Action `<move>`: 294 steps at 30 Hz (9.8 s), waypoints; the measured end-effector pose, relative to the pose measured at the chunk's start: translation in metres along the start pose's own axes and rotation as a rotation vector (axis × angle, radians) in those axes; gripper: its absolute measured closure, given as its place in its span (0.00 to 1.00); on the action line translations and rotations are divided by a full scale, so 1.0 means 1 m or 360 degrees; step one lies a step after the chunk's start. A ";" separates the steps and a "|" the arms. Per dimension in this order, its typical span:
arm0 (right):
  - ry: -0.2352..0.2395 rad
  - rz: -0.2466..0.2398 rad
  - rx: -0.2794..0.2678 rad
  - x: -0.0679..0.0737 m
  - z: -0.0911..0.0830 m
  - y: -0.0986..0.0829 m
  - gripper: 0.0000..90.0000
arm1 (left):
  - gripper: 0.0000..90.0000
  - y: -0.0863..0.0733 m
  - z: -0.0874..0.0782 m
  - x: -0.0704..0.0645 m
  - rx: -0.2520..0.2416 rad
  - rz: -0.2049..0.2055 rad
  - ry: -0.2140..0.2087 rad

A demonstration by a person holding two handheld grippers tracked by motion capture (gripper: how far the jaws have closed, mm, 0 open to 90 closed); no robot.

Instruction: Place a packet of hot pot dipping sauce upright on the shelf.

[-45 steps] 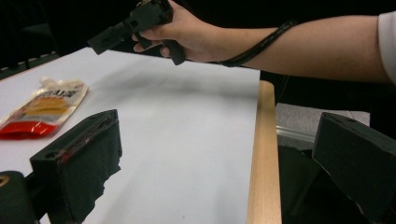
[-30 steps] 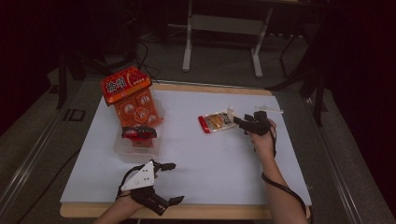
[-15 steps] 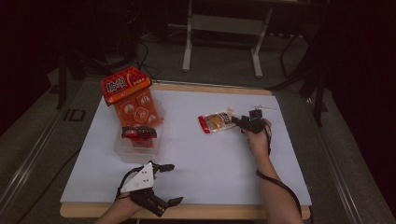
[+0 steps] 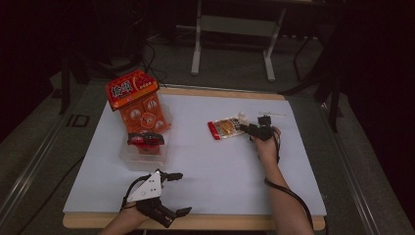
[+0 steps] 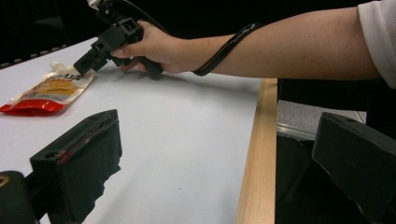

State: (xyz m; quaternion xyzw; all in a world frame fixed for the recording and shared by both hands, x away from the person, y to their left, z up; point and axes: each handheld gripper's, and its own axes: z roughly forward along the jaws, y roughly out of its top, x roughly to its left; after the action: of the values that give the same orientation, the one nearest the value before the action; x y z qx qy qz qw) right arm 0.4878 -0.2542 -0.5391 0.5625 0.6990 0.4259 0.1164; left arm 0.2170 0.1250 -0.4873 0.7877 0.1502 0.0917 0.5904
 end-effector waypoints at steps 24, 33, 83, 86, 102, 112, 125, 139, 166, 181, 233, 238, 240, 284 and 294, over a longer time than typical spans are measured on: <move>-0.0190 -0.0198 0.0010 0.026 -0.007 0.006 0.99 | 0.02 0.000 0.002 0.001 -0.0002 0.0001 -0.0008; -0.0098 -0.0213 -0.0059 0.036 -0.022 0.014 1.00 | 0.02 0.001 0.002 0.003 -0.0002 -0.0001 -0.0001; 0.0470 -0.0774 -0.0323 0.138 -0.161 0.034 1.00 | 0.04 0.013 0.002 0.012 -0.0053 -0.0032 0.0074; 0.0516 -0.0797 -0.0317 0.143 -0.171 0.028 1.00 | 0.04 0.016 0.001 0.013 -0.0055 -0.0025 0.0088; 0.0746 -0.0908 -0.0318 0.166 -0.215 -0.004 1.00 | 0.03 0.038 -0.001 0.015 -0.0043 -0.0068 0.0065; 0.0883 -0.0940 -0.0347 0.178 -0.240 -0.014 1.00 | 0.03 0.051 -0.001 0.019 -0.0094 -0.0062 0.0052; 0.0998 -0.1015 -0.0327 0.196 -0.253 -0.031 1.00 | 0.04 0.076 0.003 0.024 -0.0076 0.0030 -0.0024; 0.1054 -0.1038 -0.0275 0.204 -0.246 -0.039 1.00 | 0.49 0.090 0.007 0.020 -0.0108 0.0124 -0.0075; 0.1050 -0.1035 -0.0258 0.200 -0.237 -0.038 0.97 | 0.99 0.096 0.008 0.023 0.0010 0.0196 -0.0246; 0.1009 -0.0945 -0.0404 0.187 -0.245 -0.032 0.60 | 0.99 0.103 -0.012 0.036 -0.0033 0.0211 -0.0189; 0.1089 -0.0758 -0.0428 0.148 -0.218 -0.041 0.16 | 0.99 0.046 -0.122 0.135 0.0004 0.0163 0.0152; 0.1087 -0.0754 -0.0427 0.148 -0.217 -0.041 0.16 | 0.99 0.037 -0.123 0.138 0.0021 0.0133 0.0144; 0.1088 -0.0756 -0.0421 0.148 -0.217 -0.041 0.16 | 0.99 0.034 -0.123 0.139 0.0032 0.0129 0.0138; 0.1116 -0.0741 -0.0346 0.146 -0.208 -0.048 0.16 | 0.73 -0.026 -0.134 0.145 -0.0046 -0.0064 0.0198; 0.1116 -0.0747 -0.0346 0.147 -0.208 -0.047 0.16 | 0.12 -0.012 -0.139 0.135 -0.0054 -0.0097 0.0372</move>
State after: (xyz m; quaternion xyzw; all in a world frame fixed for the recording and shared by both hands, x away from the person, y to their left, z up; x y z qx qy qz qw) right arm 0.2720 -0.2210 -0.4004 0.1941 0.7564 0.6242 0.0241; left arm 0.2970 0.3001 -0.4631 0.7565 0.2403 0.1676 0.5847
